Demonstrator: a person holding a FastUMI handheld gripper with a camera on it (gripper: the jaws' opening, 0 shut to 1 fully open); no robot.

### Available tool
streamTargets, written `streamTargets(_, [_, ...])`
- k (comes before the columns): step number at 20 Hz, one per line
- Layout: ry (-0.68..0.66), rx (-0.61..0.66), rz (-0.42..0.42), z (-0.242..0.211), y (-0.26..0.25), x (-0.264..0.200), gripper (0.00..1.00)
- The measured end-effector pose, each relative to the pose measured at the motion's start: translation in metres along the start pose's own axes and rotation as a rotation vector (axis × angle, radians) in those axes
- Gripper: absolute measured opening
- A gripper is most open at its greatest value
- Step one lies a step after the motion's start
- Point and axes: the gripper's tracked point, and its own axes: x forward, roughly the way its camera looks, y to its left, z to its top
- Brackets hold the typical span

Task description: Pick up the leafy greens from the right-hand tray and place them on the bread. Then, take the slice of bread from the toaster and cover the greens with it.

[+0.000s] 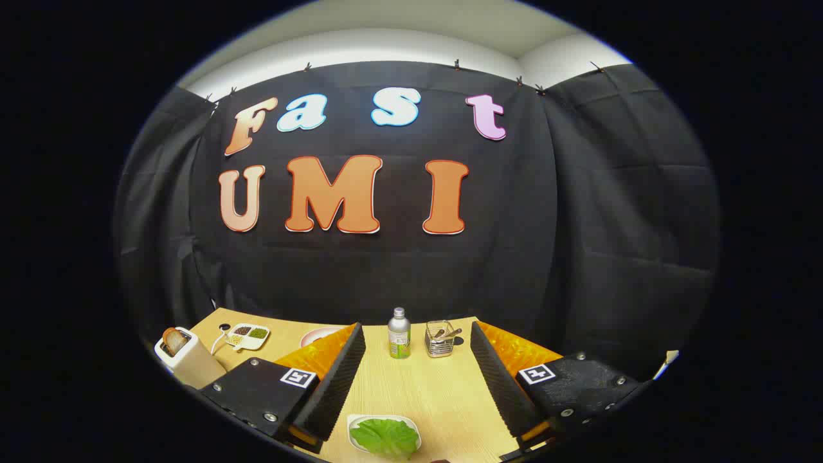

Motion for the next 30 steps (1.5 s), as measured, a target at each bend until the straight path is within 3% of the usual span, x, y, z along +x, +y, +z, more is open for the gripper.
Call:
streamTargets(17, [0.101,-0.010,0.040,-0.027,0.024,0.008,0.98])
streamTargets(30, [0.571,-0.221,0.176,-0.150,0.054,0.017,1.00])
